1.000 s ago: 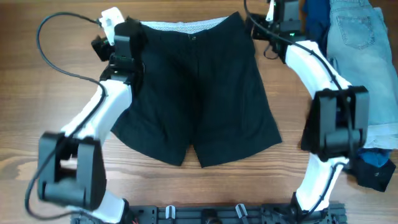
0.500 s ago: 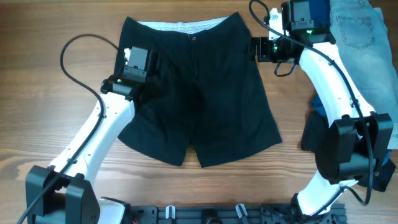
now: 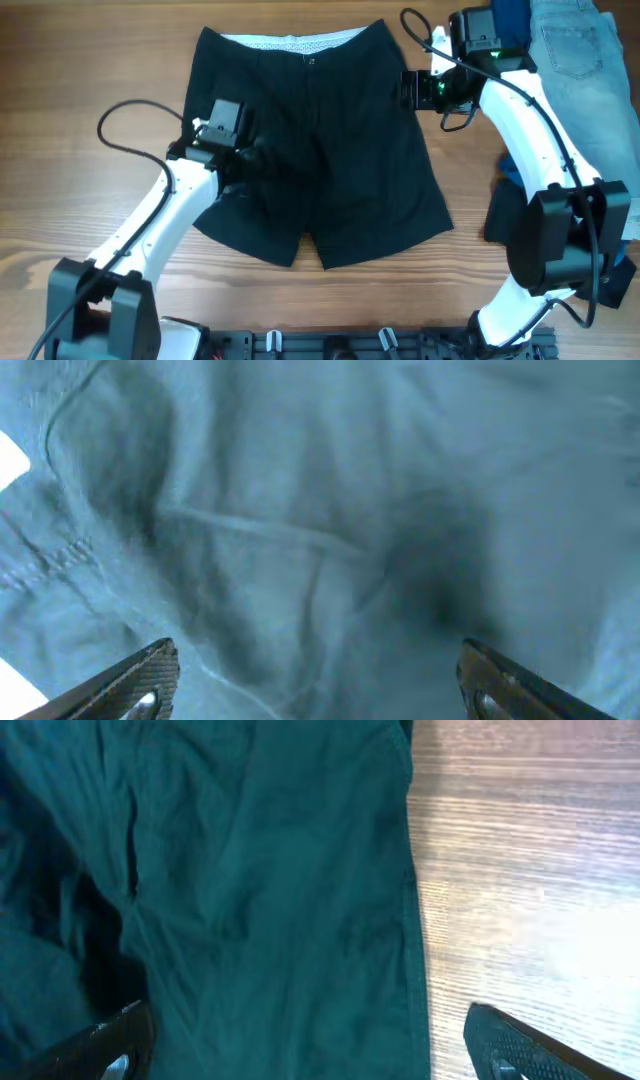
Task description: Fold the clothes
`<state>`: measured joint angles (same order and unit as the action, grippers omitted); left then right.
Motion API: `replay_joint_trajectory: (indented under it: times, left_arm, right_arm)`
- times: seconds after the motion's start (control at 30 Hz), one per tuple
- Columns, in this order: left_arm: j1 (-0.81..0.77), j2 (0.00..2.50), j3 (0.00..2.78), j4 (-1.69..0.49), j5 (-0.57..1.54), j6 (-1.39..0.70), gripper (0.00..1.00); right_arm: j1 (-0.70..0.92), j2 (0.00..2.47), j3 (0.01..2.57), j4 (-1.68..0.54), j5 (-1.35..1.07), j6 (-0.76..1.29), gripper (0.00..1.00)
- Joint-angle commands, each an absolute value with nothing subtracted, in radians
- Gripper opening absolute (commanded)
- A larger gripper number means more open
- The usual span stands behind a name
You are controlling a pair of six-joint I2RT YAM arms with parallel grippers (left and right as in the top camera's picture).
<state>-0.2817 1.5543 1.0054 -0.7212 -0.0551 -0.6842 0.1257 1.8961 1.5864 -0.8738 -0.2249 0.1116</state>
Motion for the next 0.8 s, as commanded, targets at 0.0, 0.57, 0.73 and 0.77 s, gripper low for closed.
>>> replay_joint_trajectory:
  times: [0.0, 0.57, 0.73, 0.77]
  left_arm:
    - [-0.212, 1.595, 0.918, -0.661, -0.112, -0.775, 0.88]
    - [-0.113, 1.716, 0.902, -0.612, -0.258, -0.763, 0.04]
    - [-0.105, 1.74, 0.902, -0.572, -0.323, -0.763, 0.04]
    - [-0.093, 1.742, 0.902, -0.56, -0.336, -0.762, 0.04]
  right_arm:
    - [0.149, 1.908, 1.578, -0.857, -0.245, 0.103, 0.99]
    - [0.16, 1.908, 1.578, -0.815, -0.245, 0.097, 0.99]
    - [0.16, 1.908, 1.578, -0.809, -0.245, 0.096, 1.0]
    - [0.16, 1.908, 1.578, -0.805, -0.245, 0.096, 0.99]
